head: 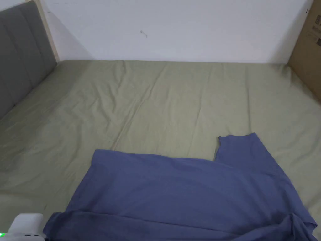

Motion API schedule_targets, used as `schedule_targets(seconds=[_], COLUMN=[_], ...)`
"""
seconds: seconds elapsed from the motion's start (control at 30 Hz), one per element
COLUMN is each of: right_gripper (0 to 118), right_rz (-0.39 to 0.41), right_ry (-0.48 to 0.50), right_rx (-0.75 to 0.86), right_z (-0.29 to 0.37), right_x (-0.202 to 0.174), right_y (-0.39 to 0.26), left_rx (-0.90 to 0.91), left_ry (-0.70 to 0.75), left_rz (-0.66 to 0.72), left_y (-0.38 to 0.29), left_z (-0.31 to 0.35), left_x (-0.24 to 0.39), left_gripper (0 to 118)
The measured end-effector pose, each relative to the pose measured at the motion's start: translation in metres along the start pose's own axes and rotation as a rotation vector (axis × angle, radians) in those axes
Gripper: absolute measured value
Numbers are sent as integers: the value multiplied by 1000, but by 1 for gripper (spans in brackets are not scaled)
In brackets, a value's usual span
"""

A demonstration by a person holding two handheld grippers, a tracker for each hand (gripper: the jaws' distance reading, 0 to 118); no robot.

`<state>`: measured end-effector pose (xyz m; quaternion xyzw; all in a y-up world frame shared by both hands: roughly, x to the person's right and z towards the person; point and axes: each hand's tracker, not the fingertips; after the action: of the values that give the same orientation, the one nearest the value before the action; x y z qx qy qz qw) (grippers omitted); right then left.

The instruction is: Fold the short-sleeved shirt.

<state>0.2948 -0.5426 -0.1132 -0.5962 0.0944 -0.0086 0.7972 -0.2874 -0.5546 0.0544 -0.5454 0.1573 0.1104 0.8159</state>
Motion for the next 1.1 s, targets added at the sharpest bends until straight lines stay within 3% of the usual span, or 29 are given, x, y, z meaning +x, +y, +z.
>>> schedule_targets(seconds=[0.03,0.07,0.1,0.3,0.37,0.4,0.43,0.47,0.5,0.63,0.77,0.8,0.87,0.9,1.1], right_gripper=[56,57,57,57,57,54,44,26,5,3,4,14,84,96,94], right_rz=[-7,5,20,48,35,32,33,29,18,-65,-72,-76,-50,-34,-39], right_ry=[-40,-81,-73,-60,-31,-17,0,13,10,81,66,61,59,56,-35], right_rx=[-6,-7,9,137,185,195,204,216,224,172,207,223,234,208,39], right_z=[-5,-2,4,50,57,57,57,53,46,8,-7,-9,-20,-30,-106], right_x=[6,5,6,4,0,-3,-8,-12,-15,-18,-19,-17,-13,-12,-10], right_y=[7,9,10,39,54,63,71,79,86,116,165,181,219,237,293], left_rx=[5,3,13,186,252,275,283,275,254,181,155,155,166,169,159], left_ry=[8,22,40,104,67,42,-12,-59,-71,-72,-118,-118,-116,-115,-114], left_rz=[22,38,43,40,70,75,63,52,46,-10,-2,1,9,12,27], left_y=[1,4,7,34,48,53,60,67,73,92,111,116,128,134,151], left_z=[-2,2,7,66,75,74,69,61,51,4,-20,-20,-24,-26,-39], left_x=[-1,1,0,6,11,14,18,24,29,57,66,69,68,66,67], left_gripper=[37,58,70,70,67,59,35,11,1,0,0,0,0,0,0])
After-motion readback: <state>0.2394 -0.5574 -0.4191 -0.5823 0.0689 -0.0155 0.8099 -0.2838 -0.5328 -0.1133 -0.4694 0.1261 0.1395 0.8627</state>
